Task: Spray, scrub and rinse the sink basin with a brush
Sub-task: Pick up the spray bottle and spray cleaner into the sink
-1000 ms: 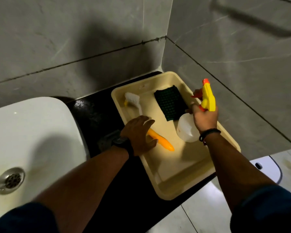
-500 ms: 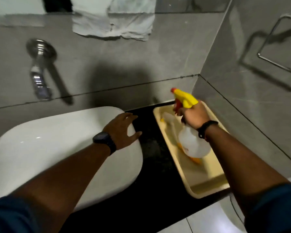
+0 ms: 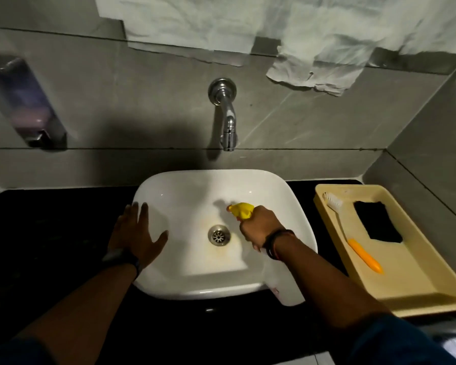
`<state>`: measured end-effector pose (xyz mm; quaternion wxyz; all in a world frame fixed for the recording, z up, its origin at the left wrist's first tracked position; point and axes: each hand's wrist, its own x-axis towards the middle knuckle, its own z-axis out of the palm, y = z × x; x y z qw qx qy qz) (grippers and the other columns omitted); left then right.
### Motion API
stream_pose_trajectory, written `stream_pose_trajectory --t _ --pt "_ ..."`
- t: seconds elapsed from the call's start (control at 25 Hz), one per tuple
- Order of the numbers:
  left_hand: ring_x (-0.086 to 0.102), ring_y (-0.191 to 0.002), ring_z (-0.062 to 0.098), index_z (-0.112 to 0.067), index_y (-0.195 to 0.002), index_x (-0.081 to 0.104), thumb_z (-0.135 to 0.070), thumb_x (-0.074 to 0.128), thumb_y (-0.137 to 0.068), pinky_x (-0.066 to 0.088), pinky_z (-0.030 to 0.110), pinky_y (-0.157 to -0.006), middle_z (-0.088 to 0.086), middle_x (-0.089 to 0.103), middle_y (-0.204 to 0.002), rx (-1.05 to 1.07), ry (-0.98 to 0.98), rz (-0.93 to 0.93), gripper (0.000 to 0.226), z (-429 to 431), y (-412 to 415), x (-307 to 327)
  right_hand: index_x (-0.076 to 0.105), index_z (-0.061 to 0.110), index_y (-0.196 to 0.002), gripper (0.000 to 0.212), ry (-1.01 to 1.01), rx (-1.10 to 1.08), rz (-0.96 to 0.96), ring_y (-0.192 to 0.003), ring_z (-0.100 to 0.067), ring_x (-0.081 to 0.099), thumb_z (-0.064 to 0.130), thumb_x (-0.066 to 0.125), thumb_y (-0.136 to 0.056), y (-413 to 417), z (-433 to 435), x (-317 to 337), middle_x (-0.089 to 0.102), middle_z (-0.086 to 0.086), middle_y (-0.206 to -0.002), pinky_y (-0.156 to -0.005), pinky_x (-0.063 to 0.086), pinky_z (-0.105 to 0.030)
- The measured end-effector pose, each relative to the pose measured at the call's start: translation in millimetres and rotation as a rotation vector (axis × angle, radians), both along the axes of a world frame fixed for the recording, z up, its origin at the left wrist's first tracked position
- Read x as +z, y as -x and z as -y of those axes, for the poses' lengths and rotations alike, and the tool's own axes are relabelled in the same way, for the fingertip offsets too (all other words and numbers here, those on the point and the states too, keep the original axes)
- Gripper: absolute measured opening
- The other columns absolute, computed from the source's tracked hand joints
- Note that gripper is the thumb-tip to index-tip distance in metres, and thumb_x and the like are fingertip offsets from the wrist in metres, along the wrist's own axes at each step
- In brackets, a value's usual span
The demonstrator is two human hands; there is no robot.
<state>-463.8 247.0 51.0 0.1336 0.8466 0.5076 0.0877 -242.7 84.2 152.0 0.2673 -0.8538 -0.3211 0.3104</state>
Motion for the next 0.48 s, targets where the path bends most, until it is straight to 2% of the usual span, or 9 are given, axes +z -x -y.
stream_pose_trajectory --t 0.08,0.16,0.24,0.36,0.48 --pt "0.002 -0.145 0.030 -0.011 -0.146 0.006 -0.062 0.043 -0.079 0.005 0.044 -0.118 0.014 0.008 -0.157 -0.056 -0.007 -0.056 0.092 3.3 3.9 -13.0 0.060 0.011 -0.066 0.013 -0.006 -0.028 0.069 -0.038 -0.023 0.061 0.017 0.050 -0.071 3.9 -6.5 -2.4 0.064 -0.011 -0.061 -0.041 0.048 -0.025" --pt "-0.001 -0.145 0.027 -0.010 -0.145 0.002 -0.061 0.041 -0.081 0.003 0.042 -0.119 0.014 0.005 -0.158 -0.102 -0.044 -0.079 0.091 5.7 2.5 -15.5 0.062 0.010 -0.073 0.016 0.014 -0.063 0.145 -0.059 -0.035 0.066 0.020 0.050 -0.070 -2.3 -5.1 -1.8 0.068 -0.016 -0.074 -0.058 0.057 -0.035" --pt "-0.002 -0.145 0.026 -0.009 -0.145 0.002 -0.060 0.037 -0.082 0.002 0.041 -0.119 0.014 0.003 -0.158 -0.110 -0.060 -0.082 0.089 7.7 2.0 -12.8 0.064 0.006 -0.076 0.020 0.050 -0.097 0.192 -0.066 -0.038 0.066 0.020 0.050 -0.070 -11.7 2.5 -0.4 0.069 -0.018 -0.079 -0.065 0.059 -0.042" --pt "0.001 -0.145 0.026 -0.007 -0.145 0.006 -0.059 0.033 -0.080 0.004 0.041 -0.120 0.014 0.007 -0.158 -0.143 -0.104 -0.092 0.088 12.1 0.5 -10.3 0.065 0.007 -0.078 0.020 0.118 -0.077 0.189 -0.051 -0.034 0.063 0.018 0.050 -0.072 -20.2 18.6 1.6 0.068 -0.018 -0.072 -0.053 0.059 -0.040" --pt "0.004 -0.145 0.025 -0.007 -0.145 0.007 -0.056 0.040 -0.082 0.005 0.041 -0.119 0.013 0.011 -0.157 -0.179 -0.125 -0.105 0.086 13.2 -1.1 -9.6 0.068 0.013 -0.104 0.042 0.190 0.027 0.114 -0.038 -0.027 0.058 0.018 0.044 -0.070 -13.3 24.8 -1.9 0.068 -0.019 -0.079 -0.040 0.048 -0.029"
